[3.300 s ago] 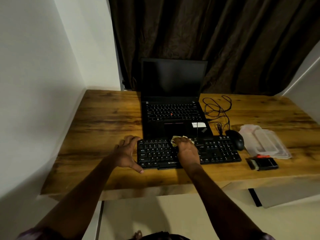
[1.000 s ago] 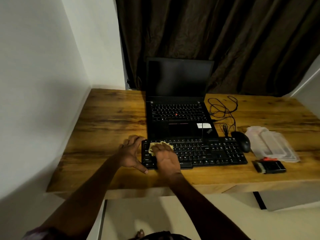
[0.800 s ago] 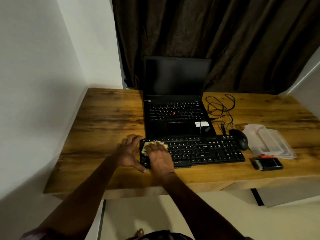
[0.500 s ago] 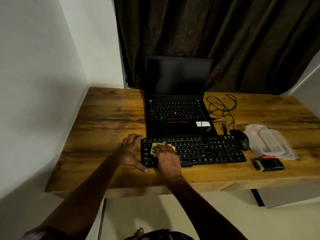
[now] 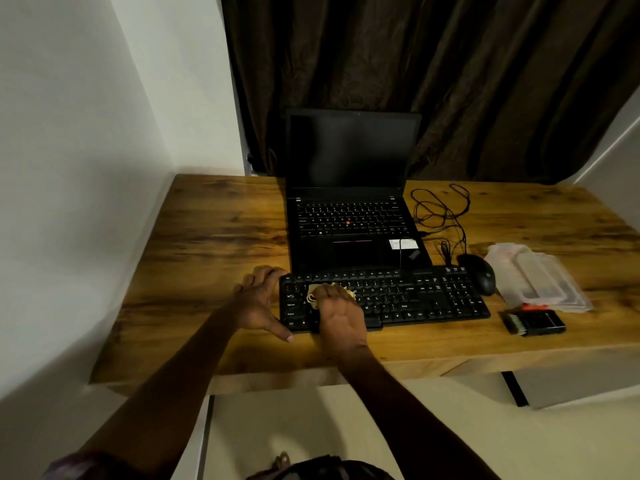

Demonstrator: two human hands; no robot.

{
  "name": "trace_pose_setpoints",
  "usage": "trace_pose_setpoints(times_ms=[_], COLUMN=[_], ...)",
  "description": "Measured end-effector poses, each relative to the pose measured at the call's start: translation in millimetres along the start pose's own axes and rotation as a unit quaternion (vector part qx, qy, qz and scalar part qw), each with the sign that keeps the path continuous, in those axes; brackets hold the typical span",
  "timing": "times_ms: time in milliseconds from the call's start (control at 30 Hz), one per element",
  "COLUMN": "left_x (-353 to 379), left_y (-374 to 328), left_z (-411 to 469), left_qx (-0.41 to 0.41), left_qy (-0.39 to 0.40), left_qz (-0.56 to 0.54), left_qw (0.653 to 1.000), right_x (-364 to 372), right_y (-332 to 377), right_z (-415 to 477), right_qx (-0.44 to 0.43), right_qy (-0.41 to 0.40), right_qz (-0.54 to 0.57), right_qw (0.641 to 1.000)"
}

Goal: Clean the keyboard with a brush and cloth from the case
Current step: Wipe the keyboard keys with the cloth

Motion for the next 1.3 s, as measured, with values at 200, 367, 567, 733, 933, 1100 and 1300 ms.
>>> trace_pose_setpoints(times_ms=[200,367,567,733,933,1100,1300], left_x=[-1.0,-1.8,-2.7,-3.0,-4.2,-4.4,-5.9], left_y=[-1.8,-3.7,-8.2,-8.8,-7.2,-8.8,-8.8], left_z=[0.1,-0.2,-0.3,-1.5,-1.8,-1.7,-1.6], left_qx=[-0.008,-0.003,-0.005,-0.012,-0.004,-0.011,-0.007], left_qy=[0.003,0.002,-0.005,-0.005,0.005,0.002,0.008], left_qz=[0.009,0.012,0.021,0.027,0.016,0.025,0.022], left_qw=[1.000,1.000,1.000,1.000,1.000,1.000,1.000], right_x=[-2.0,-8.2,-6.7,3.5,-7.4,0.2,-13.1], right_y=[26.3,-14.6,-2.4,2.4,-42.7,-19.1,-38.4], right_z=[0.8,-9.9,-9.1,-4.8,-19.1,-16.7,-21.2], right_qx=[-0.097,-0.024,-0.014,-0.065,0.032,-0.022,0.018], right_qy=[0.022,0.003,0.011,0.027,-0.017,0.017,-0.006], right_qz=[-0.019,-0.005,-0.003,-0.014,-0.014,-0.006,-0.008], right_qw=[0.995,1.000,1.000,0.997,0.999,1.000,1.000])
Point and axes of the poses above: each hand's wrist, its own z-axis towards the middle knuckle, its own x-axis out of the palm, y = z × x, the point moved 1 cm from there along z, towards the middle knuckle, and after that the axes turned 5 degrees about -y, right-handed, at the moved point
